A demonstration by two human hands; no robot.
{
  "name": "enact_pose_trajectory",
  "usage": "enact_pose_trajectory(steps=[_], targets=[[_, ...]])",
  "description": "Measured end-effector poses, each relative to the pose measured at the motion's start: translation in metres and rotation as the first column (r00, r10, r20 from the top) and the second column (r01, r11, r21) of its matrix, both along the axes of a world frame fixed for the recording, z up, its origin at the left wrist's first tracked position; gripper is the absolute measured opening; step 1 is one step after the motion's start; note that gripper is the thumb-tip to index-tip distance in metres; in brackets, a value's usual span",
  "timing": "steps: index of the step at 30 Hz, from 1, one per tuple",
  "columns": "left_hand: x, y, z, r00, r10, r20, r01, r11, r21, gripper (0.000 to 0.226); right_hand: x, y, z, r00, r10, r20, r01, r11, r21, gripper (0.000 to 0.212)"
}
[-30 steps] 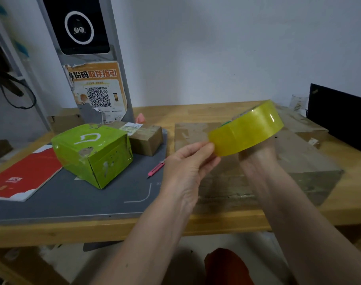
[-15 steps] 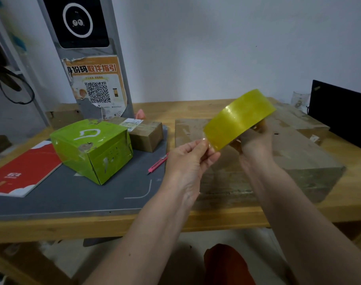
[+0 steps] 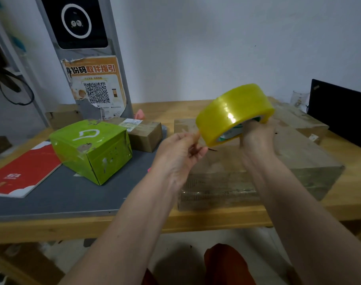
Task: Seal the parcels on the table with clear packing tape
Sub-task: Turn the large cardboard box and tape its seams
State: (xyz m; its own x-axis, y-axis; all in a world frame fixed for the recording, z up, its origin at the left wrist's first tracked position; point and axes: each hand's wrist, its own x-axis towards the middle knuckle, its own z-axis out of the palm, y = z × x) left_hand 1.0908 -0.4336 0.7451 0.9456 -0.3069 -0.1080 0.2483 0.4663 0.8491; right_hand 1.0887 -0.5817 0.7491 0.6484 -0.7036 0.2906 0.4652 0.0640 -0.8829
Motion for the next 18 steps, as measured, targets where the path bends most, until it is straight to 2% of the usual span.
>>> enact_pose_trajectory(steps=[4,9,12,15,18], targets=[[0.017,0.004,0.004,0.995,0.05,0.081,-0.056,0.995,0.083,0.021,-0.001,-0.001,0.005,0.999,0.007,-0.033,-0.016,0.959,-0.282,0.009],[0.031,0.015,0.003,0.993,0.062,0.096,-0.077,0.984,0.159,0.018,-0.003,-0.026,0.004,0.982,-0.168,-0.084,0.105,0.863,-0.494,0.014],[0.039,0.025,-0.002,0.995,0.026,0.092,-0.048,0.967,0.251,0.021,-0.002,-0.045,-0.004,0.957,-0.234,-0.173,0.103,0.829,-0.55,0.019],[0.046,0.019,-0.007,0.998,0.055,0.039,-0.064,0.958,0.279,0.02,-0.003,-0.049,-0.008,0.936,-0.27,-0.226,0.104,0.826,-0.554,0.018],[0.054,0.012,-0.009,0.997,0.078,0.003,-0.076,0.948,0.309,0.019,-0.003,-0.054,-0.006,0.909,-0.32,-0.268,0.09,0.777,-0.623,0.024]])
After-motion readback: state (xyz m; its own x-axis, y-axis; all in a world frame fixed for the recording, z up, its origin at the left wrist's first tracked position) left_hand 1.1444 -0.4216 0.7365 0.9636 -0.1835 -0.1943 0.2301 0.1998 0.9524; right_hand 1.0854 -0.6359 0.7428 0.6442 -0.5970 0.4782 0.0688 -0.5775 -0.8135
